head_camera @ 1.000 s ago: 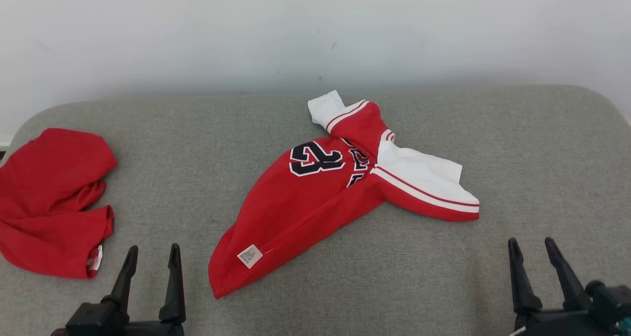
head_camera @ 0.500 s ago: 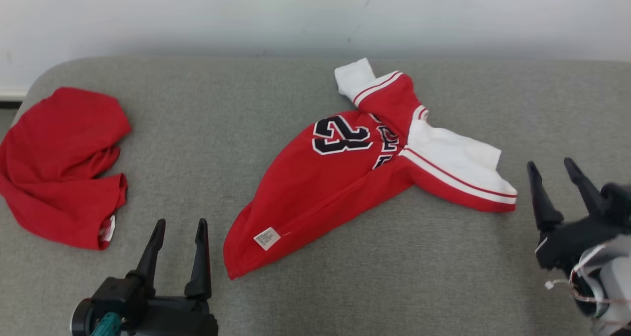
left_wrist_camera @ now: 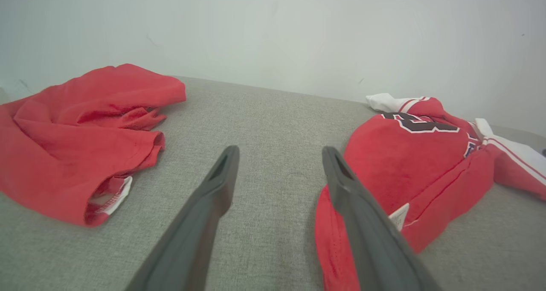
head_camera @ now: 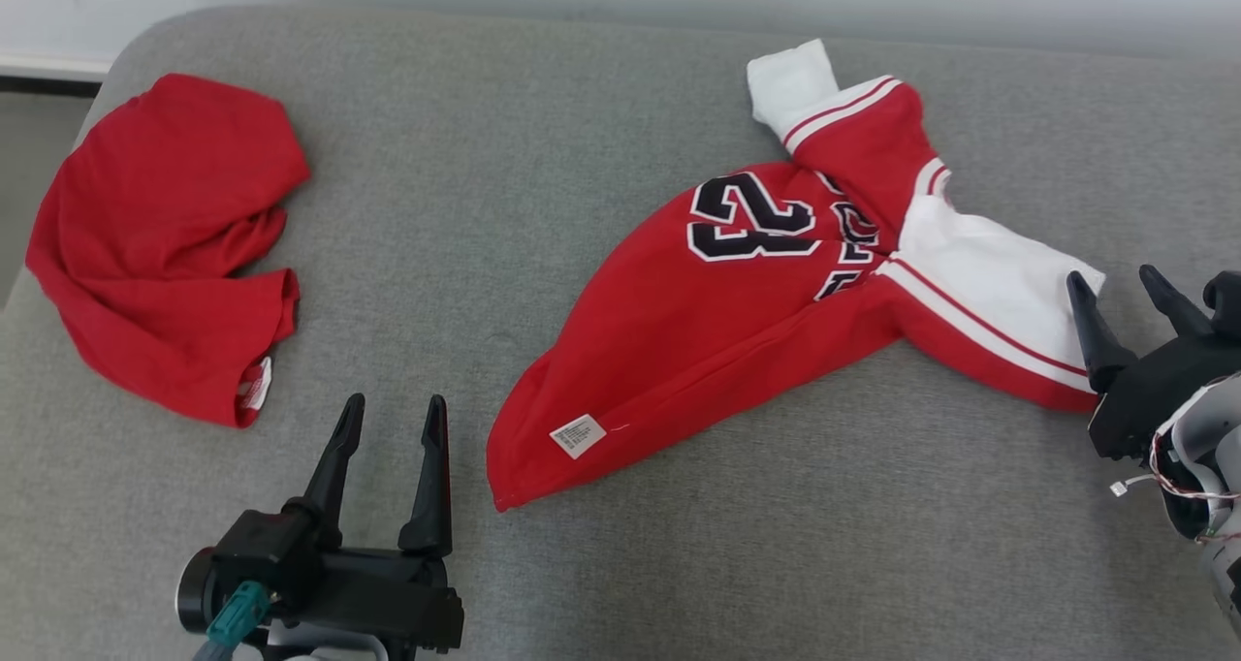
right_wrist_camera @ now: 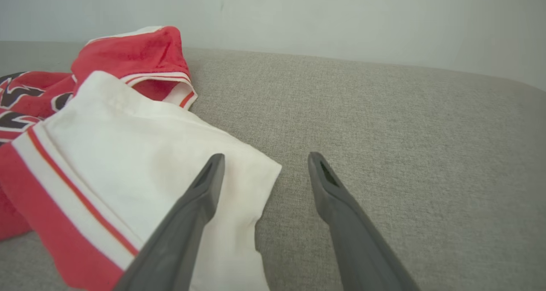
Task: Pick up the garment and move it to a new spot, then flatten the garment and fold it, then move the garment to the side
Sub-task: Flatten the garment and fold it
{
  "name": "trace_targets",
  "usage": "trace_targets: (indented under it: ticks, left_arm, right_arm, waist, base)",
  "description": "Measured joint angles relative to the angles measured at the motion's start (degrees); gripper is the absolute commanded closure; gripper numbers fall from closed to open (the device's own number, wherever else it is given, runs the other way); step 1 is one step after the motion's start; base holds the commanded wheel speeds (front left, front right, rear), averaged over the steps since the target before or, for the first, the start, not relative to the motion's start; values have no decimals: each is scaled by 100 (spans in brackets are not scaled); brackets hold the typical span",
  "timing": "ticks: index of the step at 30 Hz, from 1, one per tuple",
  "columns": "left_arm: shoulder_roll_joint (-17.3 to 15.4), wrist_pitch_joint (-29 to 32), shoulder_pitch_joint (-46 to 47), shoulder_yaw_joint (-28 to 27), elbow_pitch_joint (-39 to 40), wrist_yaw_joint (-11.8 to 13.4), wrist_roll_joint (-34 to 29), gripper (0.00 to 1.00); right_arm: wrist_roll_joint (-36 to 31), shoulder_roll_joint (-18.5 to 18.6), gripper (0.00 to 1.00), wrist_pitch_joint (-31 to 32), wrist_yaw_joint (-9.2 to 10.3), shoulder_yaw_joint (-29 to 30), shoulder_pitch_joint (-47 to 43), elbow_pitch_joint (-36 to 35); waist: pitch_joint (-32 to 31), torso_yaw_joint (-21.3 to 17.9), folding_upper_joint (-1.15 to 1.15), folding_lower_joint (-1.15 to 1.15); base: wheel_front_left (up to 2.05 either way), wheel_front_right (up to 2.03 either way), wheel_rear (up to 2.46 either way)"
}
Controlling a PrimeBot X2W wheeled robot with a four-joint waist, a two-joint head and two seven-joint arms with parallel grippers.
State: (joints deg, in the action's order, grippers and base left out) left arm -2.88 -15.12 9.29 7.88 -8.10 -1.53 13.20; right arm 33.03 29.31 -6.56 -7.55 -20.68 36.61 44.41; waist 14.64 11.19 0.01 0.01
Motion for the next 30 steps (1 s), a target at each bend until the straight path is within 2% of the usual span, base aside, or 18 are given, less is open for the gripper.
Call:
trace_targets:
  ticks: [10, 11, 12, 13, 16, 24, 28, 30]
  left_arm:
    - [-1, 0, 105, 180, 16, 53, 51, 0]
    - [1, 0, 116, 190, 16, 57, 52, 0]
    - [1, 0, 123, 199, 16, 59, 52, 0]
    - [0, 0, 130, 208, 12, 64, 54, 0]
    - [1, 0, 143, 236, -3, 83, 60, 0]
    - [1, 0, 54, 96, -74, 101, 42, 0]
    - [1, 0, -46, 3, -97, 54, 4, 0]
    - [3, 0, -91, -52, -103, 46, -13, 0]
  right_arm:
    - [693, -8, 0, 167, 0, -645, 444, 835]
    - [758, -10, 21, 168, 0, -679, 491, 884]
    - [840, -19, 64, 171, 0, -704, 530, 947]
    - [940, -29, 100, 177, 0, -726, 563, 1015]
    - [1046, -29, 100, 129, 0, -856, 644, 1126]
    - [1022, 46, 100, -699, 0, -1209, 795, 1179]
    - [859, 129, 100, -829, 0, -1340, 784, 878]
    - [686, 188, 100, -836, 0, -1277, 701, 509]
  waist:
    - [233, 250, 0, 0]
    - [246, 264, 0, 0]
    - [258, 276, 0, 0]
    - [267, 288, 0, -1]
    - [270, 319, 0, 0]
    - [56, 217, 0, 0]
    - [-137, 109, 0, -1]
    - [-234, 39, 0, -1]
  base:
    - [0, 0, 0]
    - [0, 0, 0]
    - [0, 0, 0]
    - [0, 0, 0]
    - [0, 0, 0]
    - [0, 0, 0]
    - [0, 0, 0]
    - [0, 0, 0]
